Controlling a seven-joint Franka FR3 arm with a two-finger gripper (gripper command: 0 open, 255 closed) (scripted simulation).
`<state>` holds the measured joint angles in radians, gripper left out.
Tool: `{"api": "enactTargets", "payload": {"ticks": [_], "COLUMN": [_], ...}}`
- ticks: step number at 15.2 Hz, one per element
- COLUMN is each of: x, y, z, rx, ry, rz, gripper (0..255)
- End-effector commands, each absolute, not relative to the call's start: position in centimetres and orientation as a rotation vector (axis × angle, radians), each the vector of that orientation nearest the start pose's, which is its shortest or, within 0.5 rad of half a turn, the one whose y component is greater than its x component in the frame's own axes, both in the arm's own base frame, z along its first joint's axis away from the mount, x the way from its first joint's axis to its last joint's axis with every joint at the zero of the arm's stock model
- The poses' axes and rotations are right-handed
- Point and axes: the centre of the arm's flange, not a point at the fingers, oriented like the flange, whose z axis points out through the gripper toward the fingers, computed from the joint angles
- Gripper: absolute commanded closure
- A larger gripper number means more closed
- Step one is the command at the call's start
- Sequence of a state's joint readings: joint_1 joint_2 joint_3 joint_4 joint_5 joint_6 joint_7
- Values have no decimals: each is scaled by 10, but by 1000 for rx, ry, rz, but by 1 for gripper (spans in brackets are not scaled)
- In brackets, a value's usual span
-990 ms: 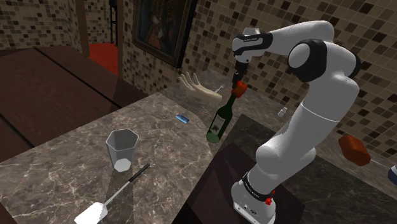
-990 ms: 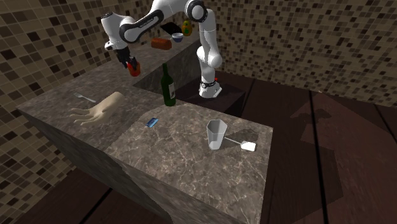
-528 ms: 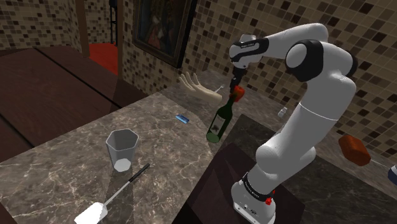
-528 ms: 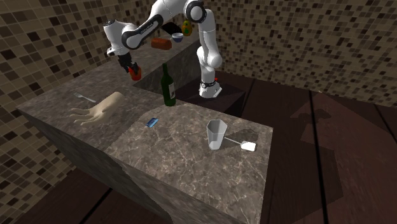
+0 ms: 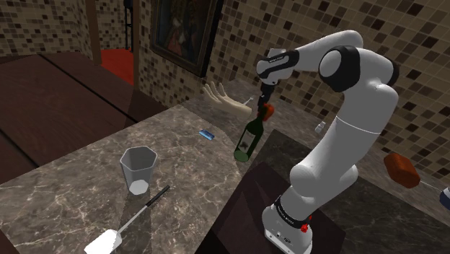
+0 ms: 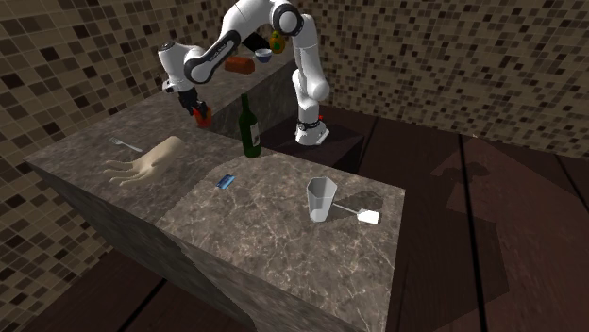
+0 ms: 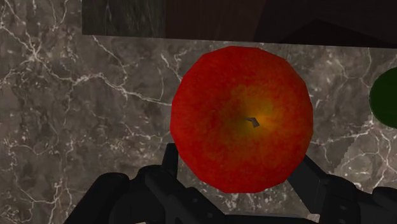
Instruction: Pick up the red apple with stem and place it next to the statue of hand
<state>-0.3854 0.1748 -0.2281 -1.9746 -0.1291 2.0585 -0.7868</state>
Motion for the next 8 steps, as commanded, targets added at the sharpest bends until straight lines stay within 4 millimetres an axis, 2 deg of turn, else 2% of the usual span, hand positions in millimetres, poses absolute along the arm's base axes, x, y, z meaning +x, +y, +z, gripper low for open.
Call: {"api": "enactTargets", "payload": {"ticks": [1, 8], "x": [473, 473], "y": [-337, -337], "z": [367, 331], "rx": [-3167, -3167], "ry": [-383, -383], "rz": [261, 261], "gripper": [255, 255]}}
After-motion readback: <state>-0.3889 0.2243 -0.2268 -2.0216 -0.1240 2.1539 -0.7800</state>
